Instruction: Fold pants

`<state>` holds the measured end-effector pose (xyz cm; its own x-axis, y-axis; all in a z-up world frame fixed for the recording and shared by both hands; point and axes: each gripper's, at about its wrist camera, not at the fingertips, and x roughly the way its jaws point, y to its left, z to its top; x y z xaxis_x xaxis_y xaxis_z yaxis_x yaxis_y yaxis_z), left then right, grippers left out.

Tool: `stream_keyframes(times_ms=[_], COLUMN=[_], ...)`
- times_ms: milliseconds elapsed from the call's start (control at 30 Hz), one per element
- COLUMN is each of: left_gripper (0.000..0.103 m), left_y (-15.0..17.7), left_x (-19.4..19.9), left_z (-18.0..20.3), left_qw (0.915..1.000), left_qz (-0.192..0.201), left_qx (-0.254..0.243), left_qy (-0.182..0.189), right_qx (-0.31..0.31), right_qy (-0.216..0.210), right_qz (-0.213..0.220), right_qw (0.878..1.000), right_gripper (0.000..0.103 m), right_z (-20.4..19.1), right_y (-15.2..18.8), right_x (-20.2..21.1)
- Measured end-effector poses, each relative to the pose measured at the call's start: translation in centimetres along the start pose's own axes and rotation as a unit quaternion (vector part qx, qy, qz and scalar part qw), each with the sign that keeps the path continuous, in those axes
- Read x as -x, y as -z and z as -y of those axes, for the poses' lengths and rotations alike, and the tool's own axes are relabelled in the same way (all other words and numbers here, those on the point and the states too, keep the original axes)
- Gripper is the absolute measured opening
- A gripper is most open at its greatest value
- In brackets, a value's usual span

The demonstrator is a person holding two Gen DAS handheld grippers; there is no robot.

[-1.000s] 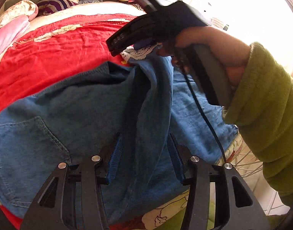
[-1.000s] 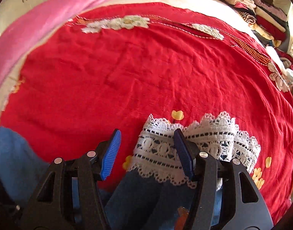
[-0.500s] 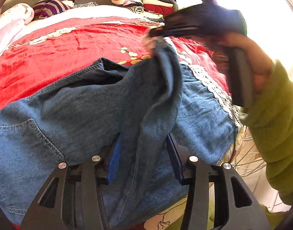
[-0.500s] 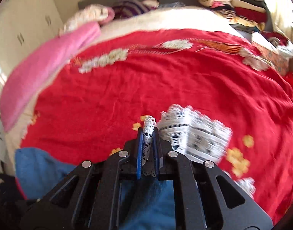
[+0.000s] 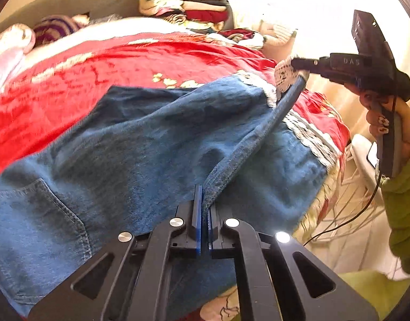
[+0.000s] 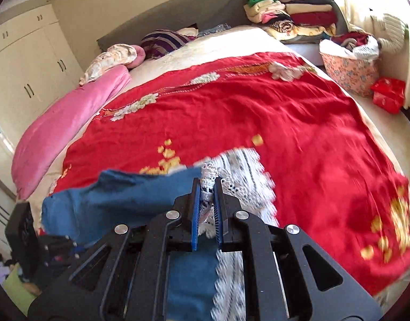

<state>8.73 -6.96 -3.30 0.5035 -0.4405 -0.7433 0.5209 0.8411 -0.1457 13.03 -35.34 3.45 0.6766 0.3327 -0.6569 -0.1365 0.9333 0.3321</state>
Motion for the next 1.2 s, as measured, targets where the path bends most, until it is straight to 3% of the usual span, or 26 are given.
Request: stream_keyframes(times_ms=[133,433,1033,1200], left_gripper=[0.002,0.002,0.006,0.006], left_y=[0.4,1.4,2.5,2.7], left_x=[1.4,1.0,-0.6,-0.9], left_z=[1.2,2.4,3.4,3.4], left_qw=[0.9993,0.9979,0.9957,0.9955], left_qz=[0.011,-0.012,-0.047,-0.053], left_qx=[-0.035,-0.062,-0.077,-0.076], left_qy=[-0.007,-0.016,-0.022,-0.022], right_qx=[-0.017,-0.067,-0.075,-0.071], right_qy=[-0.008,-0.013,-0.001,0.002], right_qz=[-0.005,-0.034,-0.049,-0.051], right_qw=[1.0,0.997,0.996,0.996], right_gripper=[0.005,0.005,0.005,0.01], right_z=[1.5,4.2,5.5,5.7], right_y=[2.3,7.7,11.2,11.5], right_x=[1.5,2.2,2.7,3.1])
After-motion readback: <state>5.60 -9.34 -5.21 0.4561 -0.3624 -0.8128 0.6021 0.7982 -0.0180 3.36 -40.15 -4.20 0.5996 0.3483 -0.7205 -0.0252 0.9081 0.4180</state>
